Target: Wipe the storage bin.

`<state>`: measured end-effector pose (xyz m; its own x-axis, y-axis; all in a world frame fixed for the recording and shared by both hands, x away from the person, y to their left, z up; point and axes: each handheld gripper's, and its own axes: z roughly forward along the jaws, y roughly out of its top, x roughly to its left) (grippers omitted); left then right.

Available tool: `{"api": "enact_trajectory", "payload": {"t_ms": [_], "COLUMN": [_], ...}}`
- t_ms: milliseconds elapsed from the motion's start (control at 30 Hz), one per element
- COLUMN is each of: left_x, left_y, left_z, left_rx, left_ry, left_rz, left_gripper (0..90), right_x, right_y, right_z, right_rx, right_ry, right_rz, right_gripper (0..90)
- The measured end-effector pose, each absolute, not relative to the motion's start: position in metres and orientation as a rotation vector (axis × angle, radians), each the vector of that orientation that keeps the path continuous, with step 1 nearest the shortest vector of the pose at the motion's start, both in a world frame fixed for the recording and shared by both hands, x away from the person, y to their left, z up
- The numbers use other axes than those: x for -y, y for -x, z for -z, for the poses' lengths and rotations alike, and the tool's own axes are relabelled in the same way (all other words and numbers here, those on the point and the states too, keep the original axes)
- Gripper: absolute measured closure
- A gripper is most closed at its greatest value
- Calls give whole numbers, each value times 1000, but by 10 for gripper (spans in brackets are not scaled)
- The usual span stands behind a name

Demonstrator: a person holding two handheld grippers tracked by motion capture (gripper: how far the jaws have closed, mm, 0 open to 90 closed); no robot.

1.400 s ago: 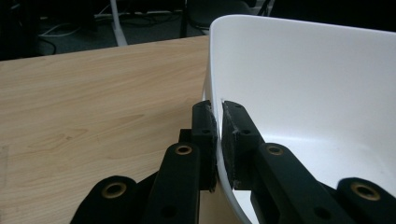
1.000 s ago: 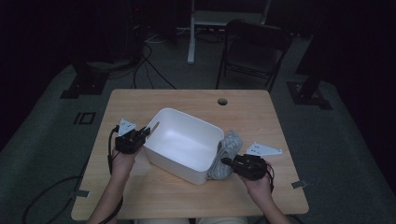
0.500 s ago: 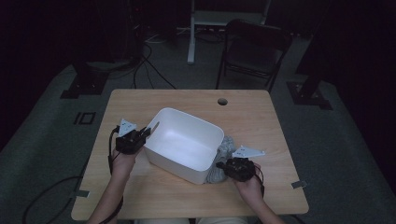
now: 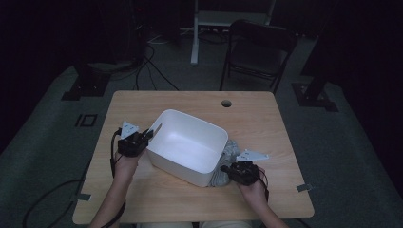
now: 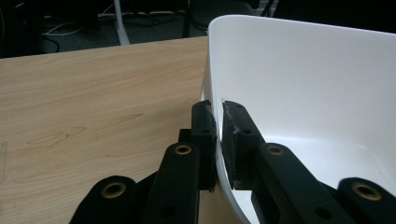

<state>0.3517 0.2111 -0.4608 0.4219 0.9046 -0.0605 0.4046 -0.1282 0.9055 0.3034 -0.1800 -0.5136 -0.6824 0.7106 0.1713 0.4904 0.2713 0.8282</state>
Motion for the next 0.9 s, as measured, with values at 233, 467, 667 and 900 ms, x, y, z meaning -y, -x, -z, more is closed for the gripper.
{"api": "enact_trajectory", "payload": {"t_ms": [233, 467, 667, 900], "left_x": [-211, -209, -209, -210], "left_y": [-352, -351, -351, -351], "left_z": [461, 460, 460, 460], "left_rx": [-1146, -1168, -1175, -1172], "left_ry": [-1719, -1719, -1712, -1712], "left_rz": [-657, -675, -669, -661], "left_gripper": [834, 832, 833, 833], "right_x": [174, 180, 194, 189], "right_y": [-314, -311, -273, -253], "right_z": [540, 530, 491, 461], "right_rx": [-2383, -2403, -2354, -2262], "right_ry": [-1183, -1195, -1087, -963], "right_rz": [-1245, -1286, -1431, -1617], "right_gripper": [751, 750, 748, 747]}}
